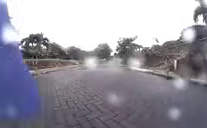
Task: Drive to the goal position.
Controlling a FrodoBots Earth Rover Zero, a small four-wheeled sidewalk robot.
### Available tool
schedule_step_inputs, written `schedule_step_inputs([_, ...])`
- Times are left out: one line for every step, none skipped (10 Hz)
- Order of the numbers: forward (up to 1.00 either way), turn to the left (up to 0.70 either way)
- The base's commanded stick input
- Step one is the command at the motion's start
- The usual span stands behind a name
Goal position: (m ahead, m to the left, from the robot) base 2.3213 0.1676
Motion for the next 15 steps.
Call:
schedule_step_inputs([1.0,0.0])
schedule_step_inputs([1.0,0.0])
schedule_step_inputs([1.0,0.0])
schedule_step_inputs([1.0,0.0])
schedule_step_inputs([1.0,0.0])
schedule_step_inputs([1.0,0.0])
schedule_step_inputs([1.0,0.0])
schedule_step_inputs([1.0,0.0])
schedule_step_inputs([1.0,0.0])
schedule_step_inputs([1.0,0.0])
schedule_step_inputs([1.0,0.0])
schedule_step_inputs([1.0,0.0])
schedule_step_inputs([1.0,0.0])
schedule_step_inputs([1.0,0.0])
schedule_step_inputs([1.0,0.0])
